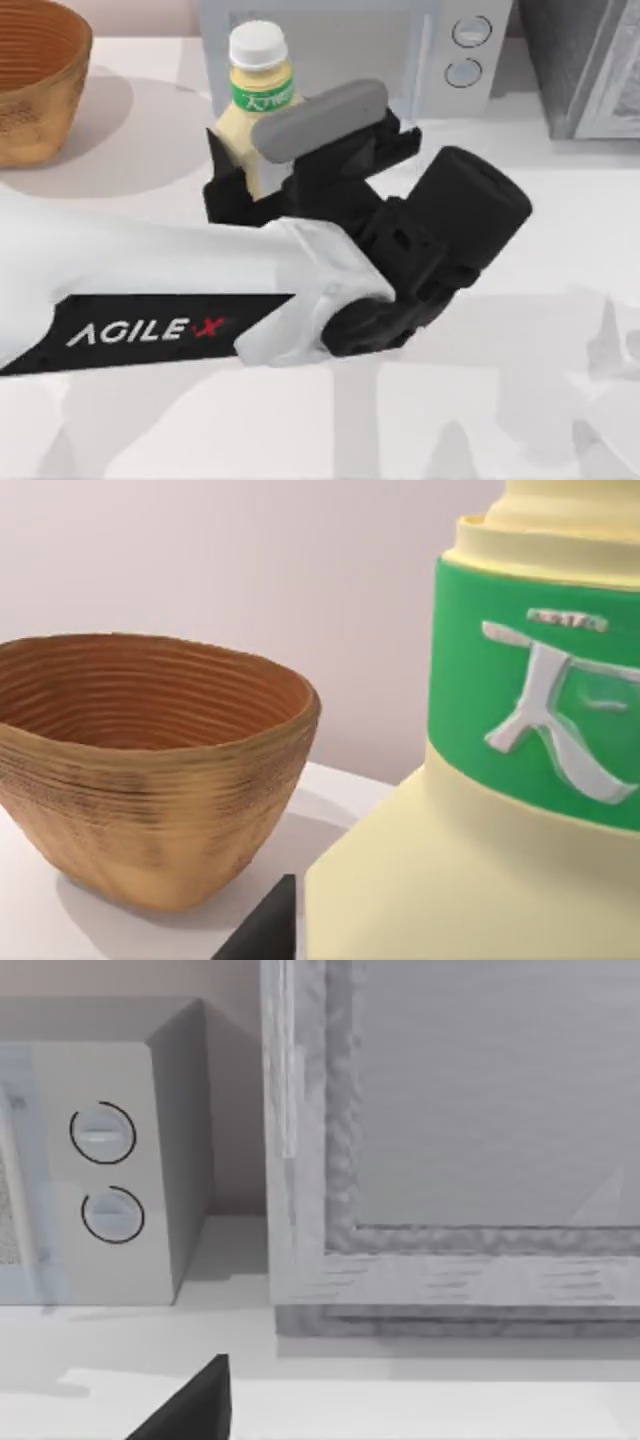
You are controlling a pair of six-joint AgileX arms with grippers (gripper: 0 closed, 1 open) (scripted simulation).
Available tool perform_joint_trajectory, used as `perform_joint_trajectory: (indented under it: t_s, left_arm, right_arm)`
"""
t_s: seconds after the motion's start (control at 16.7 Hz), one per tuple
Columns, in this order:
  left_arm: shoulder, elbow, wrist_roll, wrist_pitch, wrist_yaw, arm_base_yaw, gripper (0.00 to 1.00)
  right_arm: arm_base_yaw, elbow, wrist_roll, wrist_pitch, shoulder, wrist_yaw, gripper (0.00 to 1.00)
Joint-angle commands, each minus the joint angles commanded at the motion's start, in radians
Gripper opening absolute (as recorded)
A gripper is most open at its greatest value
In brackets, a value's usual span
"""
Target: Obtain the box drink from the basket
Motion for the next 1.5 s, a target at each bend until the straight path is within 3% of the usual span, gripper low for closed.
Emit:
perform_joint_trajectory:
  t_s: [0.18,0.3,0.54,0.6,0.84,1.08,1.5]
  left_arm:
    - [0.126,0.077,-0.045,0.002,-0.106,-0.067,0.0]
    - [0.159,0.098,-0.058,0.003,-0.134,-0.085,0.0]
    - [0.16,0.098,-0.059,0.003,-0.134,-0.085,0.0]
    - [0.207,0.095,-0.052,0.11,-0.038,-0.076,0.0]
    - [0.225,0.121,-0.118,0.046,-0.041,-0.075,0.0]
    - [0.276,0.192,-0.329,-0.179,-0.062,-0.065,0.0]
    - [0.374,0.332,-0.826,-0.779,-0.091,-0.02,0.0]
  right_arm:
    - [0.0,0.0,0.0,0.0,0.0,0.0,1.0]
    - [0.0,0.0,0.0,0.0,0.0,0.0,1.0]
    - [0.0,0.0,0.0,0.0,0.0,0.0,1.0]
    - [0.0,0.0,0.0,0.0,0.0,0.0,1.0]
    - [0.0,0.0,0.0,0.0,0.0,0.0,1.0]
    - [0.0,0.0,0.0,0.0,0.0,0.0,1.0]
    - [0.0,0.0,0.0,0.0,0.0,0.0,1.0]
